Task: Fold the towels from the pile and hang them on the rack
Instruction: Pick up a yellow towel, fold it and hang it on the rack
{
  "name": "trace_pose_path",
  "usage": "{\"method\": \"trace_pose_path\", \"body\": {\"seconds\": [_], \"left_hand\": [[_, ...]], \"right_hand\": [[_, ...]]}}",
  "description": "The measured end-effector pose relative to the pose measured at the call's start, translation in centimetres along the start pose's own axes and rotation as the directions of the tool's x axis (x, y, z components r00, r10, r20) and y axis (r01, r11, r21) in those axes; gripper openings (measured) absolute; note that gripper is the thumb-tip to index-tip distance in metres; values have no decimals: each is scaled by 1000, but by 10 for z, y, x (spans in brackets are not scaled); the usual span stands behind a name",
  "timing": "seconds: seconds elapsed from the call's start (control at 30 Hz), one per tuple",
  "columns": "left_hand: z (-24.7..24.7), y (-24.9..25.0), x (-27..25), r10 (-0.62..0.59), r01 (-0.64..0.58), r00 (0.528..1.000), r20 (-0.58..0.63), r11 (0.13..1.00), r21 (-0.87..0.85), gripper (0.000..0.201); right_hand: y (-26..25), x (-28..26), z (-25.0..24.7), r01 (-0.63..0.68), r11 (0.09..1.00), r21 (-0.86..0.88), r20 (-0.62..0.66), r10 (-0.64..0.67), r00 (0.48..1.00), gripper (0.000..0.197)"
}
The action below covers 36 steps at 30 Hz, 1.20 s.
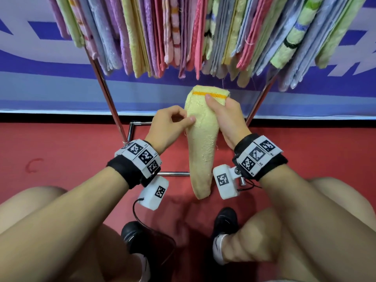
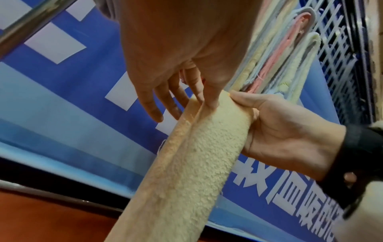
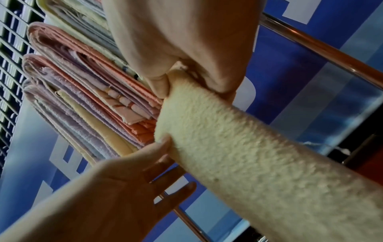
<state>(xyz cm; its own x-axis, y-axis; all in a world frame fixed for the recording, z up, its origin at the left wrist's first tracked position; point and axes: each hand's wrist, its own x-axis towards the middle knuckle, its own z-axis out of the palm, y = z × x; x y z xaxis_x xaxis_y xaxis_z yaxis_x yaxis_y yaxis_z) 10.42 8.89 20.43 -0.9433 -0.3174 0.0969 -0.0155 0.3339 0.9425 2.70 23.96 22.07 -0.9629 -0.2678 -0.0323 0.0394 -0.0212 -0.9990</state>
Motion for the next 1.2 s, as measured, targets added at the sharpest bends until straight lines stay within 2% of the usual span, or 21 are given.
{"method": "trace_pose_path", "body": {"seconds": [0.1,0.23,0.27,0.33,0.43,0.53,0.63,0.77,0.83,0.87,0.93,1.0,1.07,1.13,1.2], "left_hand": [[-2,4,3,-19,13,999,-42,988,-154,14],[0,1,3,-60,61,998,12,965,-254,11],[2,1,3,-82,85,996,20,960,-265,17],[4,0,4,-115,139,988,100,948,-288,29],[2,1,7,-97,181,958,269,936,-304,27],[1,5,6,-97,186,955,280,932,-311,17],[1,4,6,-137,217,952,274,933,-289,17],[5,5,1,-160,254,880,447,954,-159,23],[10,6,-3,-162,241,853,497,965,-100,26],[11,6,-4,-156,235,858,489,967,-103,24],[11,8,-3,-154,223,899,411,966,-127,19],[8,14,1,-130,181,942,311,974,-140,13],[2,20,6,-110,146,974,196,973,-179,17],[-7,22,12,-134,149,988,76,958,-244,22],[-13,20,15,-180,167,984,-18,942,-291,19]], "right_hand": [[-4,3,-6,76,994,-79,-56,-80,995,20],[-5,2,-6,143,986,-87,-61,-149,987,25],[-5,1,-6,150,986,-74,-48,-153,987,24],[-5,-1,-8,134,990,-42,-30,-135,990,22],[-7,0,-11,102,994,31,-18,-102,995,23],[-11,4,-16,61,994,85,-29,-59,998,21],[-14,9,-20,37,991,125,-46,-32,998,20],[-17,13,-25,12,992,126,-48,-6,999,21],[-19,12,-27,-1,991,134,-45,7,999,19],[-19,12,-28,-16,990,141,-45,22,999,19],[-18,13,-29,-73,978,194,-31,80,996,26],[-18,10,-25,-176,942,286,64,164,984,50],[-12,2,-17,-280,906,317,207,222,953,65],[2,-11,-7,-354,893,277,323,260,910,61],[20,-20,1,-366,911,192,390,271,880,51]]}}
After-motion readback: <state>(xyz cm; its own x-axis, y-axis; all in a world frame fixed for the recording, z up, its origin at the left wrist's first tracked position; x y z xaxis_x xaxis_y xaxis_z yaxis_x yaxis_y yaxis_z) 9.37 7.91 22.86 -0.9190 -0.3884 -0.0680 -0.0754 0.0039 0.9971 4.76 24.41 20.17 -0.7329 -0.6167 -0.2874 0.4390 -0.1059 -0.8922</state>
